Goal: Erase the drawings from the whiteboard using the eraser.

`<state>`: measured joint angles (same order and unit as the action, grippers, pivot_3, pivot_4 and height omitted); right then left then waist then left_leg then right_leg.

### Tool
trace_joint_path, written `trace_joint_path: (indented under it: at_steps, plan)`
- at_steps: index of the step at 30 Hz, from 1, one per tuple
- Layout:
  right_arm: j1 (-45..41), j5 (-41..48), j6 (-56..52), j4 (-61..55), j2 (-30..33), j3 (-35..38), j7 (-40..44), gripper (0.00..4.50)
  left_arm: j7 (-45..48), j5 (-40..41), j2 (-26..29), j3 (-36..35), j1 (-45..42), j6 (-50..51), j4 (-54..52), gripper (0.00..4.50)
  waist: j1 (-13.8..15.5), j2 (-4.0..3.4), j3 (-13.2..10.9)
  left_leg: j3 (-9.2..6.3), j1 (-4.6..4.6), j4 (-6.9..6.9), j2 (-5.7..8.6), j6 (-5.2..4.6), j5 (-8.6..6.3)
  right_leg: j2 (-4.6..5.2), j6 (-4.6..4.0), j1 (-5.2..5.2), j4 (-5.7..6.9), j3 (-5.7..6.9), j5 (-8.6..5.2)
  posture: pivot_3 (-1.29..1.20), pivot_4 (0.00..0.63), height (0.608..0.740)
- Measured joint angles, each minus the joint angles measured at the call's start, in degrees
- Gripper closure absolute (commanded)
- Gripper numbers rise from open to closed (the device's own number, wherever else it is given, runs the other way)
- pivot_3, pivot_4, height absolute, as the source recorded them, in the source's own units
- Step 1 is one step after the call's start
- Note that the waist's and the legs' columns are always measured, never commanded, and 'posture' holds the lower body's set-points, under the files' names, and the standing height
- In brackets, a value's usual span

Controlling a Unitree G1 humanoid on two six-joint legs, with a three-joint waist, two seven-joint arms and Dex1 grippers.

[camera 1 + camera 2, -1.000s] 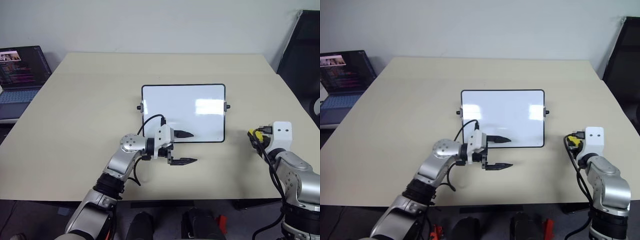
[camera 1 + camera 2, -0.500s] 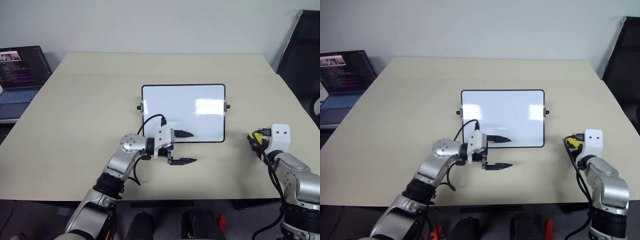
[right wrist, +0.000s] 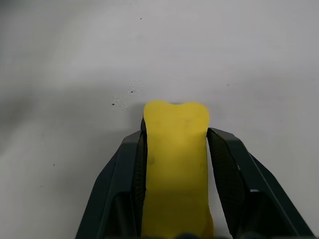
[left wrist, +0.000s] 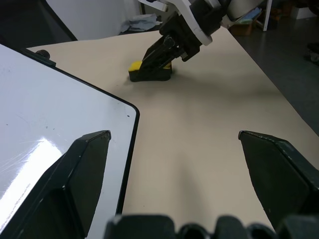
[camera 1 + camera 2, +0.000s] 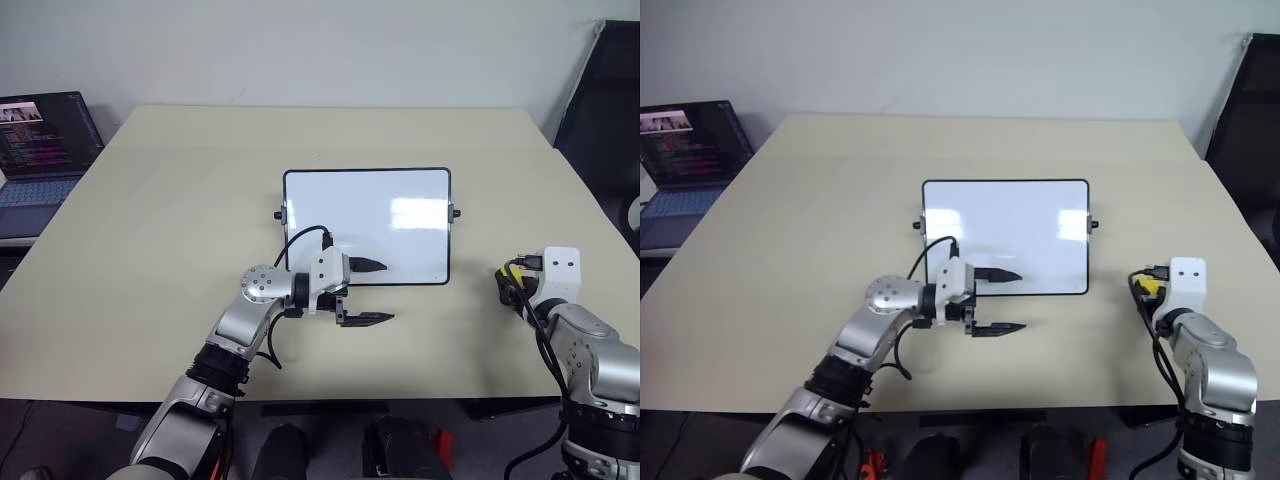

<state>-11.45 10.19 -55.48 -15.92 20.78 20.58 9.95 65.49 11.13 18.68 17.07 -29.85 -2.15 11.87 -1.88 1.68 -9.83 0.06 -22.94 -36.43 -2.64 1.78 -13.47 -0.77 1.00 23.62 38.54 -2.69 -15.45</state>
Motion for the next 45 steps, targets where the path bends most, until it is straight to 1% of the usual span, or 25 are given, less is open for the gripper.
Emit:
trace_joint_path:
  at_steps: [1,4,8,10,20,24,27,29,30,33,38,39,40,45]
  plan:
    - [0.0,0.0,0.0,-0.1,0.0,0.0,-0.3,2.54,0.0,0.0,0.1,0.0,0.0,0.4,-0.2,0.00,0.0,0.00,0.0,0.00,0.00,0.00,0.00,0.00,0.00,0.00,0.00,0.00,0.00,0.00,0.00,0.00,0.150,0.740]
    - [0.0,0.2,-0.1,-1.2,-0.2,0.2,-0.8,1.95,-0.1,0.2,0.6,0.0,0.7,1.6,-1.6,0.00,0.0,0.00,0.0,0.00,0.00,0.00,-0.01,0.00,0.00,0.00,0.00,0.00,0.00,-0.01,0.00,0.00,0.150,0.740]
    - [0.0,0.7,-0.2,-3.1,-0.6,0.3,-1.3,0.56,-0.4,0.2,1.3,-0.1,1.4,2.7,-2.4,0.00,0.0,0.00,0.0,-0.01,0.00,-0.02,-0.01,0.00,0.00,0.00,0.00,0.00,0.02,0.01,0.00,0.00,0.150,0.740]
    - [0.0,0.7,-0.2,-3.0,-0.6,0.3,-1.3,0.03,-0.8,0.2,1.2,-0.1,1.4,2.9,-2.4,0.00,0.0,0.00,0.0,0.00,0.00,-0.03,0.00,0.00,0.00,0.00,0.00,-0.01,0.03,-0.01,0.00,0.00,0.150,0.740]
    - [-0.3,0.6,-0.2,-2.0,-0.5,0.2,-1.5,0.03,-2.4,0.1,1.3,-0.3,1.7,2.9,-2.8,0.00,0.0,0.00,0.0,0.00,0.01,-0.03,-0.01,0.00,0.00,-0.01,0.00,0.00,0.04,-0.01,0.00,0.00,0.150,0.740]
    - [-0.1,1.9,-0.2,-5.5,-2.0,2.8,-2.7,0.03,-9.6,-0.7,1.4,-3.8,5.0,3.7,-5.8,0.00,0.0,-0.01,0.0,-0.01,0.01,-0.02,-0.05,0.00,0.00,-0.02,0.00,0.00,0.05,-0.02,0.00,0.00,0.150,0.740]
    - [2.6,4.0,-0.3,-12.0,-4.6,5.2,-3.5,0.03,-17.7,-0.6,1.0,-8.7,10.0,7.7,-10.9,0.00,0.0,-0.01,0.0,-0.05,0.00,0.00,-0.08,0.00,0.00,-0.01,-0.01,0.00,0.05,-0.01,-0.01,0.00,0.150,0.740]
    - [5.5,4.6,-0.1,-15.8,-5.9,5.6,-3.8,0.03,-22.4,-0.4,0.1,-11.0,13.8,10.1,-14.8,0.00,0.0,-0.02,0.0,-0.04,0.00,0.00,-0.06,0.01,0.00,0.04,0.00,-0.01,0.04,-0.02,-0.01,0.00,0.150,0.740]
    - [8.4,4.7,1.5,-18.4,-7.0,5.6,-3.7,0.03,-25.9,-0.6,-1.0,-12.0,17.0,11.5,-18.0,0.00,0.1,-0.02,0.0,-0.02,0.00,0.00,-0.06,0.01,0.00,0.05,0.01,-0.01,0.02,-0.02,-0.02,0.00,0.150,0.740]
    - [15.6,4.6,7.4,-21.2,-10.0,4.8,-2.9,0.03,-33.4,-1.9,-3.5,-13.5,23.4,14.2,-23.2,0.00,0.1,-0.02,0.0,-0.06,0.02,0.00,-0.07,0.01,-0.01,0.14,0.05,-0.06,0.02,-0.07,-0.04,0.00,0.150,0.740]
    - [26.5,3.8,25.3,-22.0,-14.4,0.5,0.5,0.03,-45.8,-5.5,-7.9,-16.9,31.1,15.6,-30.2,0.00,0.0,-0.02,0.0,-0.03,0.24,-0.04,-0.08,0.01,0.00,0.15,0.03,-0.20,0.09,-0.08,-0.05,0.00,0.150,0.740]
    - [27.2,3.6,26.6,-21.9,-14.7,0.0,0.6,0.03,-46.7,-5.8,-8.1,-17.0,31.8,15.6,-30.4,0.00,0.0,-0.02,0.0,-0.03,0.27,-0.05,-0.09,0.01,0.00,0.15,-0.01,-0.21,0.11,-0.09,-0.07,0.00,0.150,0.740]
    - [28.1,3.0,28.8,-21.9,-14.9,-0.9,0.6,0.03,-48.2,-6.4,-8.8,-17.3,33.0,15.4,-30.8,0.00,0.0,-0.03,0.0,0.00,0.29,-0.05,-0.08,0.01,0.00,0.15,-0.29,-0.20,0.11,-0.08,-0.23,0.00,0.150,0.740]
    - [31.2,0.8,36.2,-21.2,-16.7,-4.9,0.1,0.03,-54.4,-9.5,-12.0,-17.0,39.0,14.2,-33.1,0.00,0.1,0.00,0.0,-0.05,0.24,-0.04,-0.08,0.02,-0.01,0.16,-0.44,-0.18,0.09,-0.18,-0.32,0.00,0.150,0.740]
